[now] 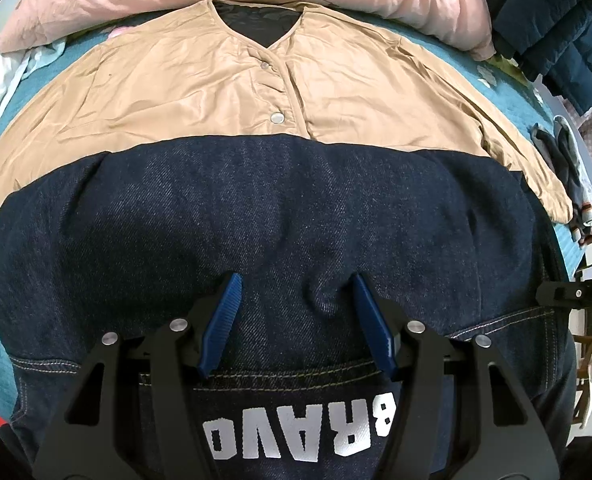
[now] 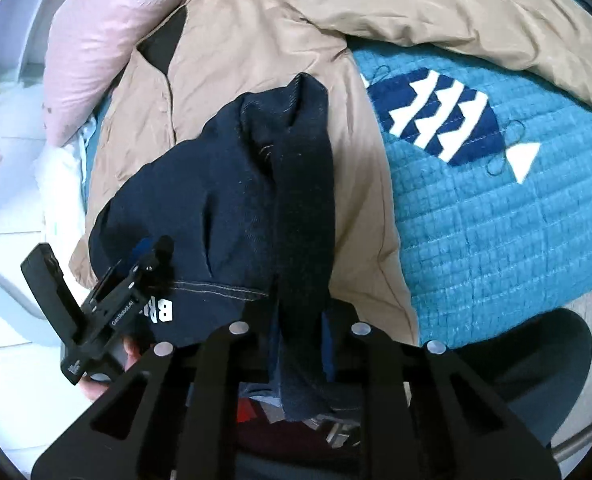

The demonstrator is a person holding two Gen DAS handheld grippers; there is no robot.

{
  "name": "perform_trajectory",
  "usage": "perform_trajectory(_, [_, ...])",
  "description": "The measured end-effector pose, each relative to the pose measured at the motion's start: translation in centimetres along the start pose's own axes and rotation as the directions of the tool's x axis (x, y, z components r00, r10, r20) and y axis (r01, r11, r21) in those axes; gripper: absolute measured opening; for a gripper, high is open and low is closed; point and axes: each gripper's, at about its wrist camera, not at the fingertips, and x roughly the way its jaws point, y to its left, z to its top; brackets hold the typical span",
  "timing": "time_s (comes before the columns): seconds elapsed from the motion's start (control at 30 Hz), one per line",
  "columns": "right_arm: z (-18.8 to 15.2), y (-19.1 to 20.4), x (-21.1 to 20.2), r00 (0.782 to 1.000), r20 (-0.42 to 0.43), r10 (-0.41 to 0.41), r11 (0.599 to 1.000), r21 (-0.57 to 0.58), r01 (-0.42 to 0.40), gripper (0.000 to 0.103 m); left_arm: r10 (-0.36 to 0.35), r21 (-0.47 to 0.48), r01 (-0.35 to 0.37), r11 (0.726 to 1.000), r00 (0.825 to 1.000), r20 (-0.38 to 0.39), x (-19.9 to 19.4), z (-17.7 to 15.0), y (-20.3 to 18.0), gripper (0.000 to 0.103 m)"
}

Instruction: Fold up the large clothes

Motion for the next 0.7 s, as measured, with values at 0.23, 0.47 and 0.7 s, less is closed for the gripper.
perform_trajectory(0.23, [-0.6,2.8,0.1,0.996,-0.003,-0.087,0.994,-0.072,0.087,0.019,-0.003,0.004,0.003,1.0,1.0,0.001,0.0,0.0,0.1,0.059])
perform_trajectory(0.47, [1.4,0.2,4.1,0.992,-0.072,-0.101,0.995,-0.012,0.1,0.051,-0.006,0.003,0.006,1.0,1.0,0.001,0.0,0.0,0.1,0.06])
perform_trajectory(0.7, [1.1,-0.9,4.2,0.998,-0.055,0.006,0.998,0.057,-0.003,0.02,-0.007,0.0,0.007,1.0,1.0,-0.002,0.0,0.1,0.1,0.06])
